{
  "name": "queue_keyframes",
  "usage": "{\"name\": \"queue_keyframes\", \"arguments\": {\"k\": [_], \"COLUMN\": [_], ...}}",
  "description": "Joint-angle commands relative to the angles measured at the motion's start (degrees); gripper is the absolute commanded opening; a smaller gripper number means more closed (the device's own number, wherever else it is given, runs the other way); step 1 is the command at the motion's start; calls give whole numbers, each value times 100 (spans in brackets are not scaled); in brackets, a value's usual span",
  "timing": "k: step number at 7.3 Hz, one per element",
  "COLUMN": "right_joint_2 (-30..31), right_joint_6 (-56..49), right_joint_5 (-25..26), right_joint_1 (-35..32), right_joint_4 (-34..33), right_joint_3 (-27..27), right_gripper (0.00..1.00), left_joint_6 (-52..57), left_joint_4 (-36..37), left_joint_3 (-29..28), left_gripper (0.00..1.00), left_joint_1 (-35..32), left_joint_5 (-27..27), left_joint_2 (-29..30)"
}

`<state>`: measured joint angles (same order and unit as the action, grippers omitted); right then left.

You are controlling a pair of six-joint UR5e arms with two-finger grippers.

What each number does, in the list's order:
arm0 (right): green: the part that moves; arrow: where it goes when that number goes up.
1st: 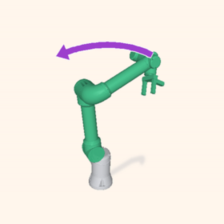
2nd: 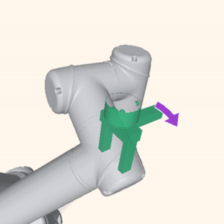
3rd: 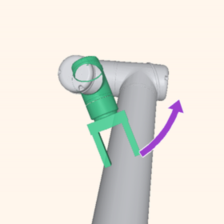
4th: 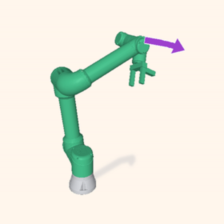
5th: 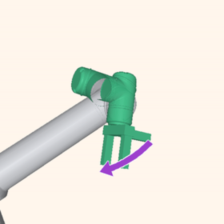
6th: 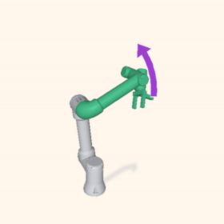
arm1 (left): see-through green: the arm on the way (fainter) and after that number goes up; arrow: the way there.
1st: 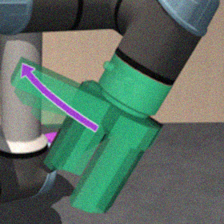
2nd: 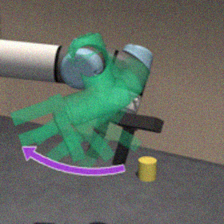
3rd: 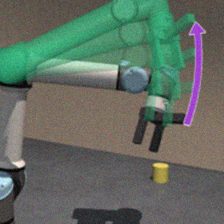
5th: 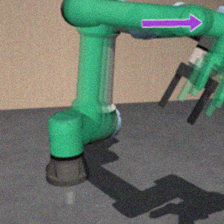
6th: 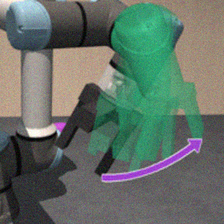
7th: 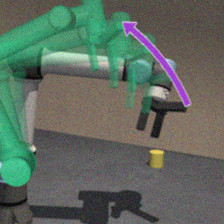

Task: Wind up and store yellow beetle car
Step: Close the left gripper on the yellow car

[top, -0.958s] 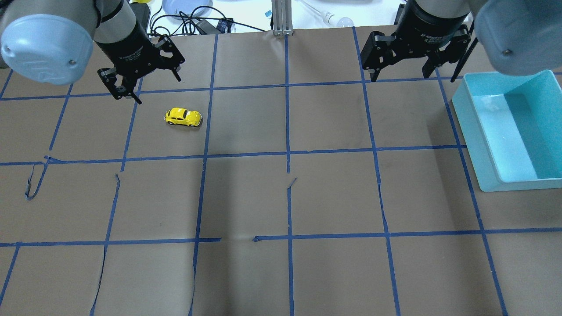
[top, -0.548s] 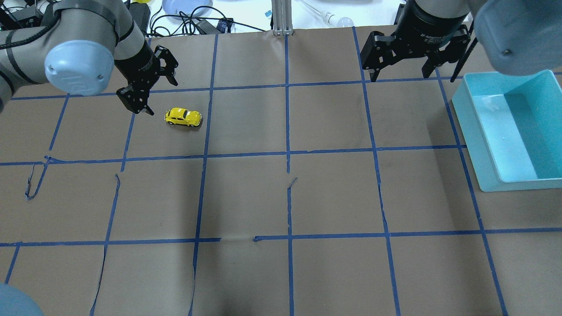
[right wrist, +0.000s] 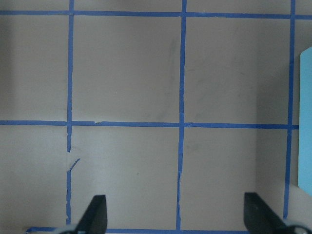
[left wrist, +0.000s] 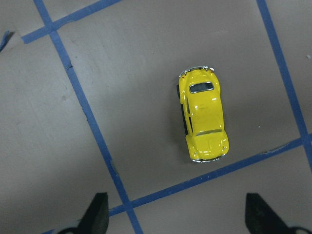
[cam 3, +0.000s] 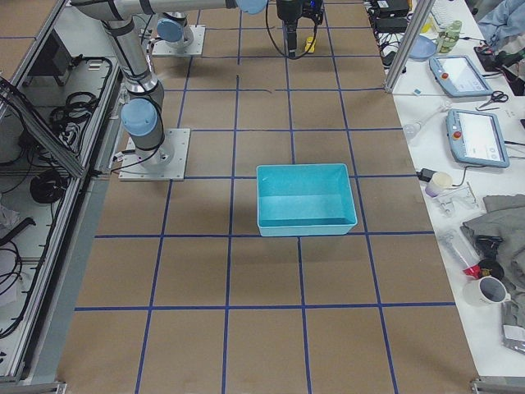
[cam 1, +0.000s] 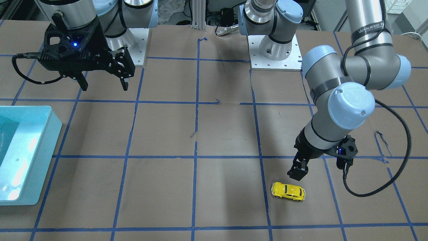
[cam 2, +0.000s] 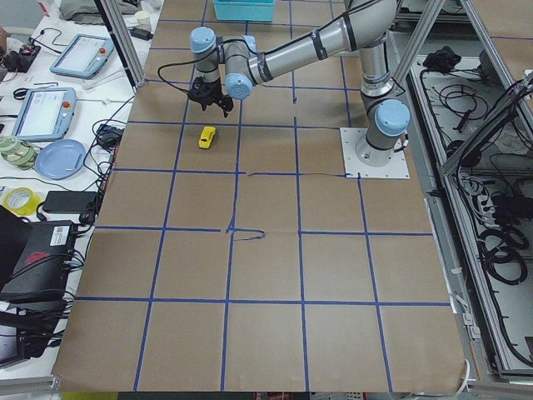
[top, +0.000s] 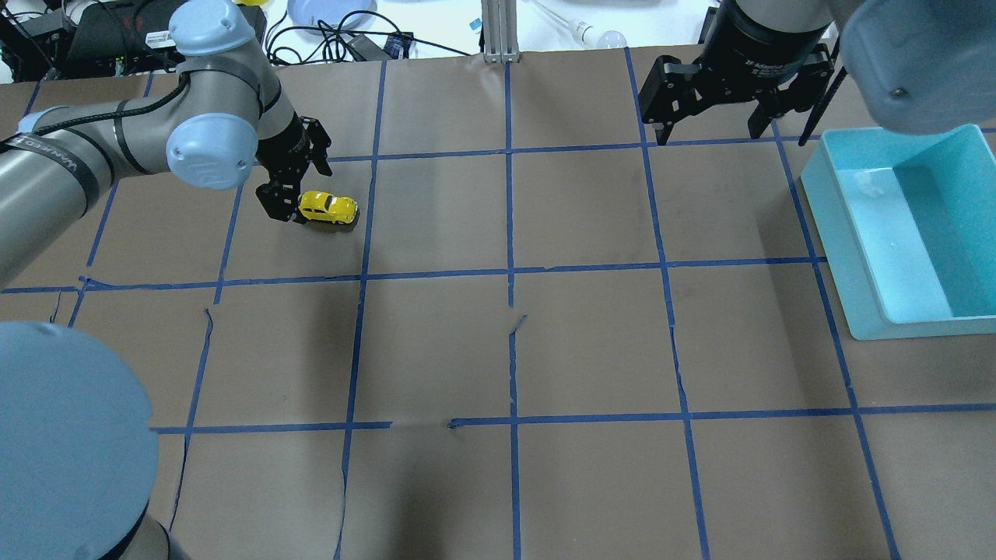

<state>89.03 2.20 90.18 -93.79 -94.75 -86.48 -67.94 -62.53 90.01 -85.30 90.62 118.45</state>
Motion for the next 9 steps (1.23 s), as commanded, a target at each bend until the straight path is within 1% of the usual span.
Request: {"name": "queue_keyframes", "arguments": {"k": [1,2,4,5,6,8,9], "right_joint_2": [0,0,0,0,0,0,0], "right_joint_6": [0,0,0,0,0,0,0], "right_joint_5": [0,0,0,0,0,0,0], "right_joint_1": [1,1,1,1,1,1,-7], "right_joint_4": [0,0,0,0,0,0,0], "right_joint_3": [0,0,0,0,0,0,0], "right_gripper": [100,100,100,100,100,100,100], "left_joint_6": [-79,-62,-157,-236,-237,-228,-228], "left_joint_4": [250,250,250,259,250,198,189], "left_joint_3": [-315,-430,-431,-440,-431,-431,-422], "left_gripper": [100,100,100,87,46,10,0], "left_joint_1": [48,144,162,162,162,171,171], "left_joint_5": [8,0,0,-35,-70,-53,-53], "left_joint_2": [511,634,810,811,811,794,724]}}
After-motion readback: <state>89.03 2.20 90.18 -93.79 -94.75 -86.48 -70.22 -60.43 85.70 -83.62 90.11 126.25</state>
